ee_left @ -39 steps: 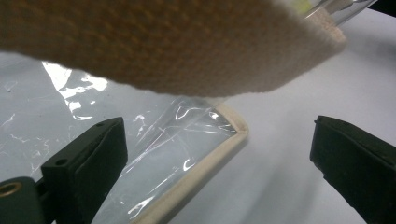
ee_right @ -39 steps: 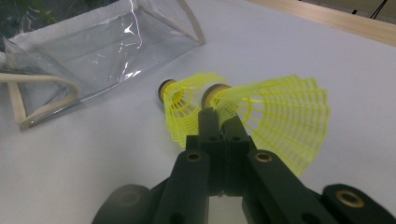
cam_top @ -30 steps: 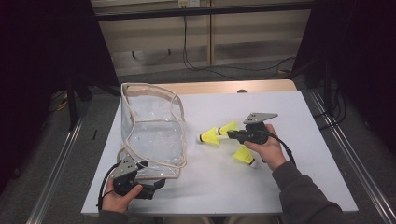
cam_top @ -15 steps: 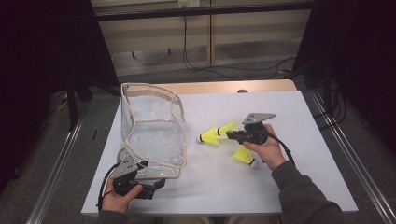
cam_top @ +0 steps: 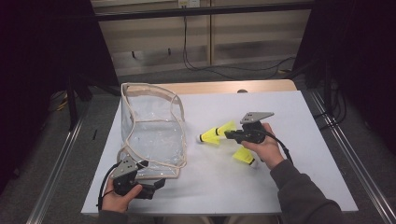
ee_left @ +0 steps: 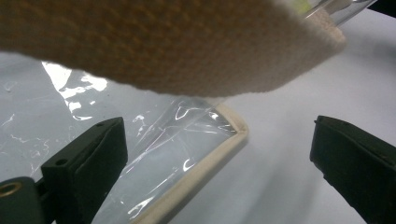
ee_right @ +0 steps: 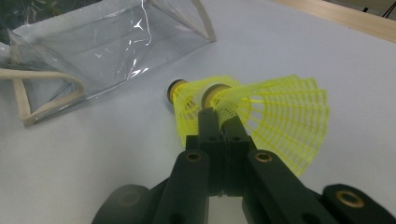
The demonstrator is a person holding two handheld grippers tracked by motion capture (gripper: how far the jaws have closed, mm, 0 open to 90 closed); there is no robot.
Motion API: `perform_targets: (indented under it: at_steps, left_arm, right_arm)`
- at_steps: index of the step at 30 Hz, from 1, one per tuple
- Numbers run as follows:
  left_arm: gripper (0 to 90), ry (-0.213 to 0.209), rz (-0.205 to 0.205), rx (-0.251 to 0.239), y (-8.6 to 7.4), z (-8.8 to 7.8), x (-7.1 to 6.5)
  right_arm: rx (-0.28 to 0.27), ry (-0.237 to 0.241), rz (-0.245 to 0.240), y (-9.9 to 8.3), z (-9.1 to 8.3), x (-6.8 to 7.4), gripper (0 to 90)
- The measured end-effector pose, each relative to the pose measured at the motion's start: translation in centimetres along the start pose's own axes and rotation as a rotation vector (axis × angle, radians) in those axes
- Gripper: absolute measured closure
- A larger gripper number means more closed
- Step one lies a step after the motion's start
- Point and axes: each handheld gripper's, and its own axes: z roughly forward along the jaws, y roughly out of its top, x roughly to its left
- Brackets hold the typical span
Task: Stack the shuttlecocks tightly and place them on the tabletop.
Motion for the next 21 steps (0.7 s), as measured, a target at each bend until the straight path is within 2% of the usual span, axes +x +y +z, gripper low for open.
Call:
perform_targets:
  at_steps: [21]
  left_arm:
    - [4.0,-0.003,-0.001,-0.002,-0.01,0.01,0.03]
  right_arm:
    - [0.022,0.012,-0.03,0.94,0.87,0.61,89.5]
